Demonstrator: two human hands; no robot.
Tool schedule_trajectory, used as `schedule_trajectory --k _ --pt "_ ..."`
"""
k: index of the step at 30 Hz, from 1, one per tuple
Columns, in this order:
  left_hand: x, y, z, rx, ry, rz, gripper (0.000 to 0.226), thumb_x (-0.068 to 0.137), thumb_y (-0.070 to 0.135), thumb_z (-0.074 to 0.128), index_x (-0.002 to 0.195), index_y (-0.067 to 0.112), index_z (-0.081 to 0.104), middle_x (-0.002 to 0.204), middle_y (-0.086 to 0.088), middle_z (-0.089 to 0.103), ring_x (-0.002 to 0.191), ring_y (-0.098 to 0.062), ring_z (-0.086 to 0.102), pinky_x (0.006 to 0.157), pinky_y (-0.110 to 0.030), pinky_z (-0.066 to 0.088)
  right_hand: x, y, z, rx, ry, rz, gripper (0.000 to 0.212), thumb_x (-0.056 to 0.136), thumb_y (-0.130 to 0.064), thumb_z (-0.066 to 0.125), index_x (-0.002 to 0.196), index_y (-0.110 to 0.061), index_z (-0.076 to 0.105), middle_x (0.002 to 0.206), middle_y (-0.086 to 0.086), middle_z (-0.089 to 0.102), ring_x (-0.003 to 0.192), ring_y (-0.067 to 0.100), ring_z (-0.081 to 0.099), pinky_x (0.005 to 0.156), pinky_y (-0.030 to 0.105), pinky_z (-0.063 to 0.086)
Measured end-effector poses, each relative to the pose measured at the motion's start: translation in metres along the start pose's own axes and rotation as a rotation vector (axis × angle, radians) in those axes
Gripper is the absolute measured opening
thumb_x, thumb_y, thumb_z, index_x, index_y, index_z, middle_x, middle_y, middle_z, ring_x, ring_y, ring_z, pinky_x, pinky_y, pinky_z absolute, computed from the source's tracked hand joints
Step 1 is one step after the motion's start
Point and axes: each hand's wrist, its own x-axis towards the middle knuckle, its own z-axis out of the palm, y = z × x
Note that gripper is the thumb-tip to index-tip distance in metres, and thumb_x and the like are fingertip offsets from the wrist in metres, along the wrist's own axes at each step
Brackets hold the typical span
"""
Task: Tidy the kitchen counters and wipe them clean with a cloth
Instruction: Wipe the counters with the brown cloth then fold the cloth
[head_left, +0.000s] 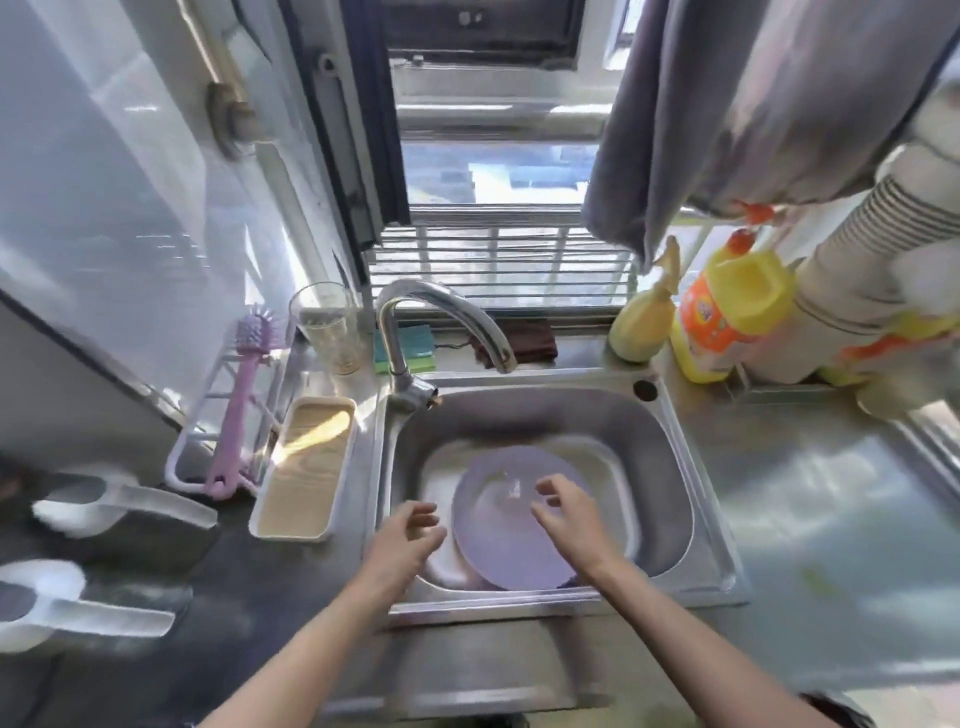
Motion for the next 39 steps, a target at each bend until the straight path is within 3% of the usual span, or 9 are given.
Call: schedule_trajectory --k 3,7,11,22,27,31,33,36,39 --pt "0.014 0.026 0.016 0.007 -0.003 0.004 0.030 0.074 0.019 0.066 0.101 0.013 0.055 0.098 -0.008 0.062 0.086 -0.017 0.059 0.080 -0.024 0.045 0.025 0.007 -0.022 0.011 -0.011 0.000 0.027 0.087 -0.012 0.059 0.113 -0.002 0.058 0.116 0.012 0.062 0.105 0.024 0.057 0.090 0.029 0.041" --pt "0.044 0.049 0.038 0.050 -0.003 0.025 0.019 0.082 0.007 0.062 0.097 0.016 0.055 0.094 -0.001 0.061 0.088 -0.013 0.058 0.073 -0.014 0.044 0.092 0.011 -0.057 0.053 0.025 -0.011 0.027 0.087 -0.011 0.059 0.112 -0.001 0.059 0.114 0.013 0.063 0.104 0.028 0.059 0.089 0.030 0.042" --pt "0.077 0.060 0.060 0.033 0.102 -0.022 0.020 0.082 0.006 0.061 0.098 0.016 0.056 0.093 -0.001 0.062 0.091 -0.015 0.059 0.078 -0.020 0.044 0.177 0.003 -0.080 0.121 0.047 0.047 0.030 0.089 -0.016 0.058 0.115 -0.001 0.056 0.113 0.015 0.062 0.107 0.029 0.058 0.094 0.036 0.043" --pt "0.103 0.055 0.087 -0.040 0.224 -0.109 0.018 0.074 0.012 0.068 0.086 0.023 0.058 0.087 0.003 0.064 0.085 -0.006 0.059 0.075 -0.013 0.047 0.302 -0.015 -0.047 0.107 0.105 0.290 0.046 0.085 -0.037 0.060 0.114 -0.002 0.051 0.118 0.016 0.059 0.113 0.034 0.052 0.093 0.038 0.043" --pt "0.089 0.053 0.084 -0.043 0.244 -0.133 0.014 0.067 0.021 0.064 0.080 0.026 0.059 0.086 0.001 0.066 0.085 -0.015 0.061 0.079 -0.020 0.047 0.278 -0.021 -0.056 0.316 0.061 0.106 0.022 0.076 -0.030 0.061 0.090 -0.015 0.057 0.099 0.011 0.064 0.095 0.027 0.059 0.084 0.039 0.050" --pt "0.074 0.067 0.090 0.012 0.190 -0.087 0.019 0.065 0.028 0.061 0.084 0.026 0.059 0.088 -0.001 0.065 0.083 -0.017 0.062 0.078 -0.022 0.047 0.209 -0.018 -0.081 0.552 -0.037 -0.017 0.013 0.083 -0.014 0.060 0.089 -0.020 0.050 0.091 0.001 0.062 0.086 0.015 0.060 0.079 0.029 0.050" --pt "0.064 0.080 0.097 0.038 0.186 -0.028 0.026 0.071 0.025 0.066 0.095 0.022 0.057 0.094 -0.001 0.063 0.083 -0.015 0.061 0.077 -0.021 0.047 0.169 -0.006 -0.097 0.525 -0.058 -0.033 0.017 0.084 -0.013 0.061 0.086 -0.025 0.049 0.089 -0.003 0.062 0.085 0.012 0.060 0.075 0.024 0.048" --pt "0.048 0.100 0.113 0.110 0.209 0.124 0.043 0.079 0.016 0.067 0.118 0.019 0.048 0.112 0.005 0.053 0.091 -0.004 0.057 0.074 -0.004 0.043 0.113 0.009 -0.126 0.443 -0.127 -0.115 0.021 0.081 -0.008 0.064 0.084 -0.023 0.050 0.085 0.003 0.066 0.076 0.007 0.062 0.066 0.016 0.047" --pt "0.031 0.115 0.134 0.181 0.157 0.312 0.049 0.079 0.022 0.067 0.123 0.025 0.047 0.120 0.011 0.049 0.103 0.003 0.049 0.082 0.003 0.032 0.068 0.016 -0.152 0.265 -0.257 -0.216 0.021 0.078 -0.005 0.067 0.084 -0.018 0.052 0.073 0.000 0.064 0.064 0.004 0.057 0.058 0.009 0.043"
